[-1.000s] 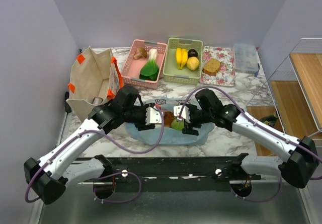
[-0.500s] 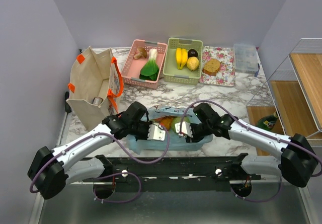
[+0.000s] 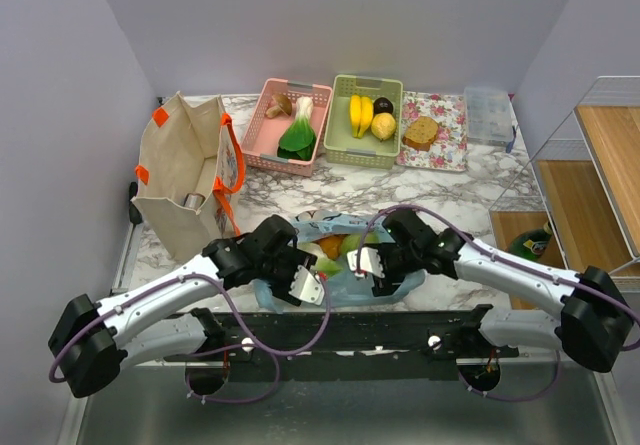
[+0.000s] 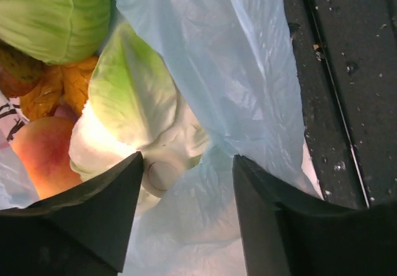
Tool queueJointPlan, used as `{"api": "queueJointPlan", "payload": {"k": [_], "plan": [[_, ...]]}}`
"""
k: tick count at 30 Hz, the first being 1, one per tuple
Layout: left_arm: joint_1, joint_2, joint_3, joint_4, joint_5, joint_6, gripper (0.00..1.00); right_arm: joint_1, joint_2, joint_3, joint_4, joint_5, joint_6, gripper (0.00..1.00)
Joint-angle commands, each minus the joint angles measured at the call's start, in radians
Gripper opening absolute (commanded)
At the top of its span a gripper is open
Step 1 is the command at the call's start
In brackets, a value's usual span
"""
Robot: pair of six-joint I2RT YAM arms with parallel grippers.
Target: Untie the knot of the grocery bags and take out the mixed food
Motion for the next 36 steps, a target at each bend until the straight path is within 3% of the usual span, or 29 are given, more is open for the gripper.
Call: {"api": "queueJointPlan", "payload": {"k": [1,7,17,23,24,25,32,36], "plan": [[0.004,-0.074,0.086,-0.200,0.045,-0.113,0.68,0.007,-0.063,0.127,-0.015,-0.039,0.090,0.75],[0.026,-0.066,0.247,-0.170,0.093,-0.181,0.71,0.006,-0.108,0.175,0.019,-0.038,0.194,0.76],[0.029,0.293,0.507,-0.340,0.056,-0.094,0.64,0.006,-0.129,0.176,0.025,0.045,0.238,0.78],[0.055,0.446,0.526,-0.360,0.005,0.043,0.83,0.007,-0.197,0.149,0.024,0.075,0.248,0.88],[0.055,0.478,0.532,-0.382,0.007,0.067,0.87,0.006,-0.207,0.145,0.024,0.078,0.249,0.89],[0.055,0.509,0.539,-0.400,0.007,0.083,0.98,0.006,-0.211,0.142,0.020,0.083,0.250,0.90],[0.055,0.607,0.457,-0.354,-0.047,0.107,0.98,0.006,-0.229,0.126,0.009,0.098,0.241,0.90],[0.056,0.567,0.365,-0.269,-0.079,0.110,0.89,0.007,-0.213,0.104,0.024,0.095,0.238,0.90]]}}
